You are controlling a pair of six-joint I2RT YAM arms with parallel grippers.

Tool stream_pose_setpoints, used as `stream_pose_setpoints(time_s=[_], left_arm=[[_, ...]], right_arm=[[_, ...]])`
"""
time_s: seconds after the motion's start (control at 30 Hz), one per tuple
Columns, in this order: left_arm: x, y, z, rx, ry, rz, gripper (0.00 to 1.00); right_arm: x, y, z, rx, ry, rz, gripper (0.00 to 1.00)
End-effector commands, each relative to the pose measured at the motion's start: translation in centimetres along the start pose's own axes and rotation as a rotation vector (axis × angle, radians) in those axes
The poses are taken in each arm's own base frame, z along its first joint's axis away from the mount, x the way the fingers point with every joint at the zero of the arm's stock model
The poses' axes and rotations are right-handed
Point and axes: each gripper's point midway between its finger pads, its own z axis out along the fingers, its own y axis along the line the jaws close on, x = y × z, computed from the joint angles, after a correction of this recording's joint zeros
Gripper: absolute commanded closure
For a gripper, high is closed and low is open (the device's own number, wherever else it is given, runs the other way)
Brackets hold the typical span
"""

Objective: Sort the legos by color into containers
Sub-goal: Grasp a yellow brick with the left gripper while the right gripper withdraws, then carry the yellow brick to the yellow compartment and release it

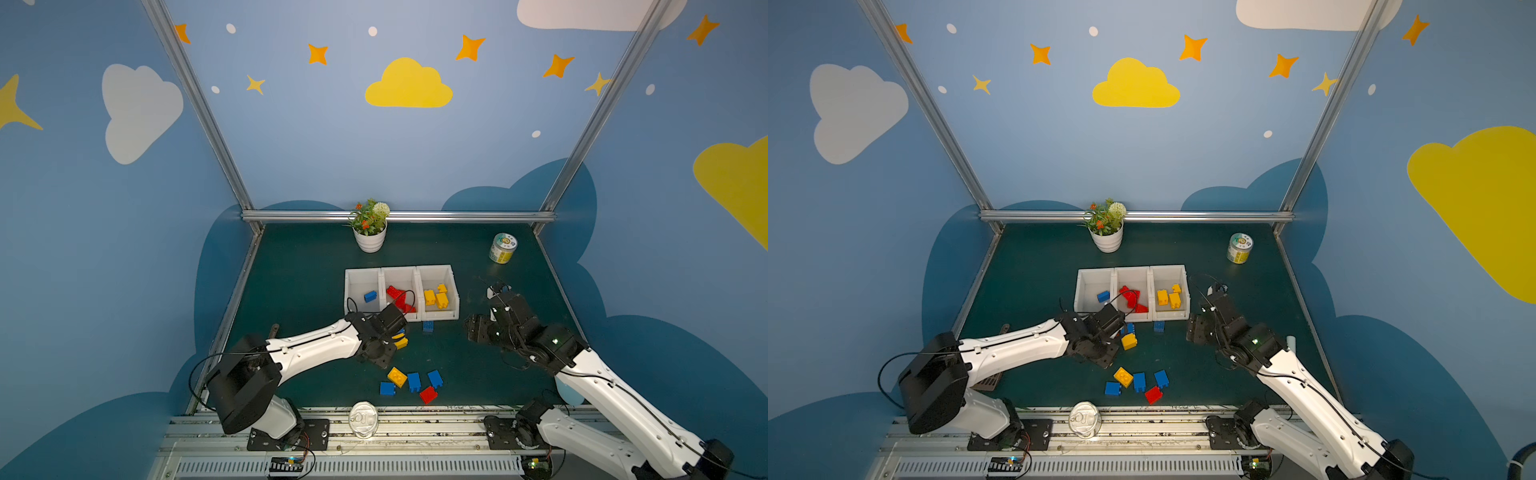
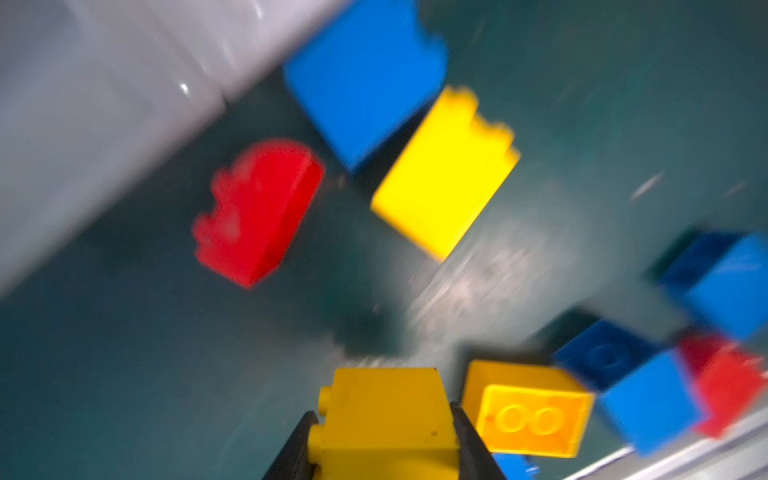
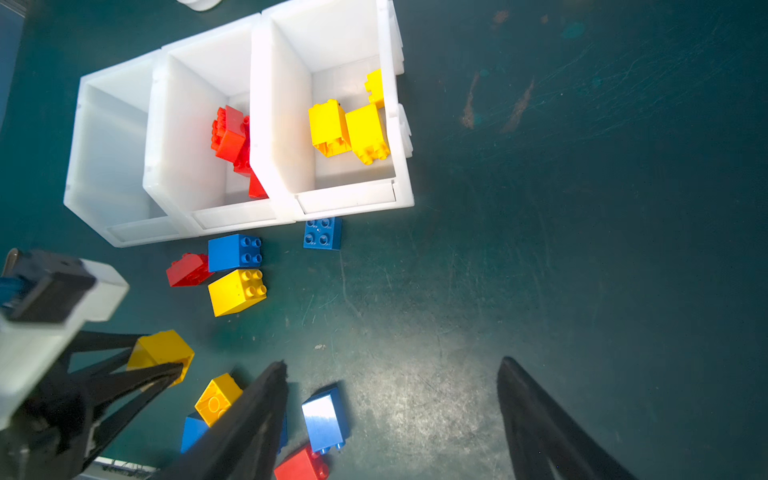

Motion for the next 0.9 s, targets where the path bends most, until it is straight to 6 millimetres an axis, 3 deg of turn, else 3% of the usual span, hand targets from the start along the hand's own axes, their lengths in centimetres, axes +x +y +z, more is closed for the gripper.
stream_pose_setpoints(time_s=[0.0,0.23,0.43,0.63,0.87], left_arm=[[-5.0,-0.6,-2.1,0.014,-0.128,0.007,0.63],[-15.3,-1.9,-2.9,0.053,-0.251,0.026,0.63],[-22.0,-2.2,-0.7,0.05,-0.26,0.038,0.63],[-26.0,-1.8,2.5,0.037,-0.242,0.017,0.62],[-28.2,-1.4,4.8,0.03,-0.232,-0.007,0.6]], right_arm=[[0.1,-0.6,-0.2,0.022,0.0,-0.011,0.21],[0.5,-0.3,0.1,0.002,0.027,-0.036,0.21],[1.0,-0.6,-0.3,-0.015,0.025,-0.04,0.21],[2.2,-0.1,0.4,-0.04,0.08,-0.044,0.21],[3.4,0.9,0.9,-0.09,0.155,-0.08,0.21]])
